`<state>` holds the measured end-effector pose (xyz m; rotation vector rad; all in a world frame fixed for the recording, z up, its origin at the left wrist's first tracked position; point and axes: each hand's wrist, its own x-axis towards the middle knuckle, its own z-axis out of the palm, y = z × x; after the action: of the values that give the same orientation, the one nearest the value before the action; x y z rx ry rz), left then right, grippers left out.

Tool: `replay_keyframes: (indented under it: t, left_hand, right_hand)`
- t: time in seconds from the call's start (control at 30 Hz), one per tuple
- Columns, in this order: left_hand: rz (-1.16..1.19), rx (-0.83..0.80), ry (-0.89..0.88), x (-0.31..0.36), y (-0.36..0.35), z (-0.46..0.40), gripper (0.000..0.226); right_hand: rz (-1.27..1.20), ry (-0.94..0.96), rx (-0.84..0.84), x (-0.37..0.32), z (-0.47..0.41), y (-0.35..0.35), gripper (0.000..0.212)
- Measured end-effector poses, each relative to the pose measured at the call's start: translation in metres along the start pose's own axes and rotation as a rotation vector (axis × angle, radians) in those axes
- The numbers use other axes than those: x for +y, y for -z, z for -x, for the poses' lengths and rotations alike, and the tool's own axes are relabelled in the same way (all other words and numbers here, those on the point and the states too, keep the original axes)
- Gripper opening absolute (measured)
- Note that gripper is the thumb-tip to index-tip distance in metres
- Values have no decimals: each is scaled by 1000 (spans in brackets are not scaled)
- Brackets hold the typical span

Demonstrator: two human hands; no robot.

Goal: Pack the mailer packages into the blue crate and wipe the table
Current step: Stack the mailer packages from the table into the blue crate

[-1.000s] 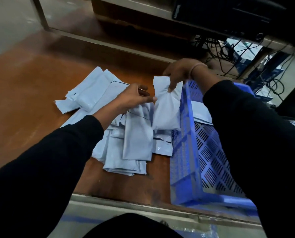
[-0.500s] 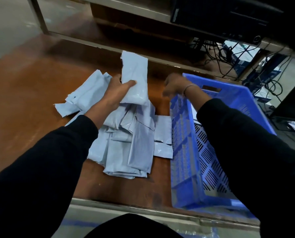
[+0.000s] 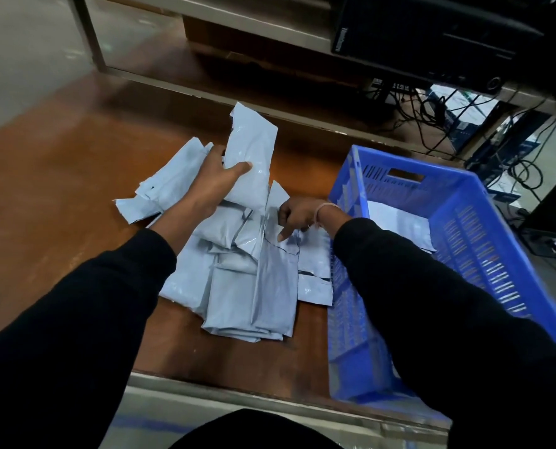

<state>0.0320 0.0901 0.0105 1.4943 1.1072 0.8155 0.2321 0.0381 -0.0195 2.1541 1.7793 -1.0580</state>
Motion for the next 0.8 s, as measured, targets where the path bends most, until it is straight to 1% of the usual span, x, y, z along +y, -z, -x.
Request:
replay_keyframes:
  t: [0.07,0.17,0.33,0.4,0.47,0.53,0.63,0.7,0.73,0.8]
  left_hand:
    - [8,-7,-3,0,1,1,58]
    - [16,-15,-5,1,0,-1,59]
    - [49,-52,6,7,-6,-5,56]
    - [72,-77,-3,11,-10,-6,53]
    - [70,-108,-22,17,-15,-5,52]
    - [84,-147,-48,23,-23,-3,52]
    - [223,-237,-29,32,-38,3,40]
    - [336,-292,26,34,-47,5,38]
    - [431,-333,77,36,-50,9,39]
    - [544,-437,131,41,-52,15,51]
  right_hand:
    - [-52,15,2,4,2,5,28]
    - [-161,66,-23,8,19,25,25]
    - [-294,248,-85,12,72,72,28]
    - [-338,335,-121,17,92,87,23]
    - [-392,412,-101,23,110,99,19]
    - [-517,476,-44,27,122,107,17]
    - [-734,488,103,33,122,119,16]
    - [-775,421,276,40,112,126,16]
    - [-762,373,372,45,107,128,18]
    - [-734,285,525,54,101,130,22]
